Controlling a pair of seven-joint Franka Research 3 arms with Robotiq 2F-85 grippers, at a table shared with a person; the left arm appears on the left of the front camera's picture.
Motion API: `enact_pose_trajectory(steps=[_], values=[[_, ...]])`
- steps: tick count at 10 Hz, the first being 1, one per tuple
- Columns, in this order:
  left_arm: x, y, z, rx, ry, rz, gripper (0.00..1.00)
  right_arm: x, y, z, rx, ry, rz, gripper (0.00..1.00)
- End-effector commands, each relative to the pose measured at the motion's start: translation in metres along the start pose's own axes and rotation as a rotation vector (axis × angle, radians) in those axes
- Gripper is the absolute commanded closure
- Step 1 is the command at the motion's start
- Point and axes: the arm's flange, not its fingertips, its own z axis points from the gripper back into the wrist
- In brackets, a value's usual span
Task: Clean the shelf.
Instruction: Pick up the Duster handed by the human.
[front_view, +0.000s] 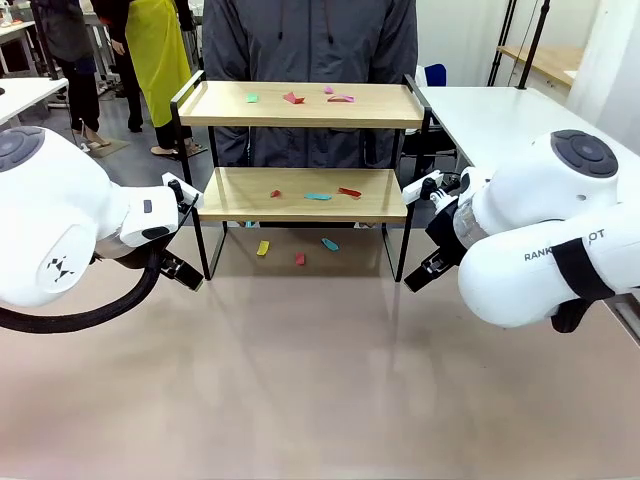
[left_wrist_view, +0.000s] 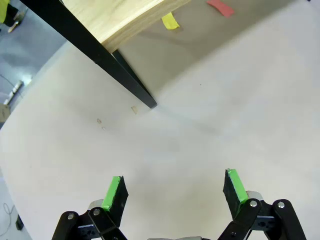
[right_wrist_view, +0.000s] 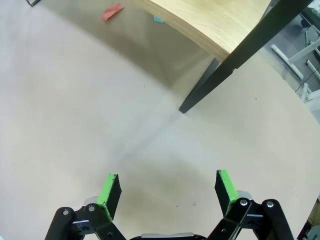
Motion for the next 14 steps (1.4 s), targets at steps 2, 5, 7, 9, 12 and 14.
enact_pose_trajectory(steps=[2, 5, 7, 9, 12, 14], values=[[0.014, 0.009, 0.038, -0.108, -0.040, -0.053, 0.00, 0.028, -0.005, 0.053, -0.011, -0.055, 0.002, 0.00], [0.037, 0.043, 0.111, -0.144, -0.022, -0.159, 0.00, 0.054, -0.045, 0.124, 0.026, -0.119, 0.009, 0.00], [0.038, 0.077, 0.140, -0.275, -0.017, -0.312, 0.00, 0.045, -0.081, 0.160, 0.082, -0.210, 0.034, 0.00], [0.025, 0.125, 0.150, -0.475, -0.140, -0.472, 0.00, 0.025, -0.138, 0.172, 0.131, -0.242, 0.099, 0.00], [-0.007, 0.180, 0.132, -0.572, -0.309, -0.573, 0.00, -0.022, -0.222, 0.156, 0.259, -0.373, 0.075, 0.00], [-0.015, 0.205, 0.110, -0.562, -0.393, -0.634, 0.00, -0.050, -0.250, 0.138, 0.287, -0.435, 0.105, 0.00]])
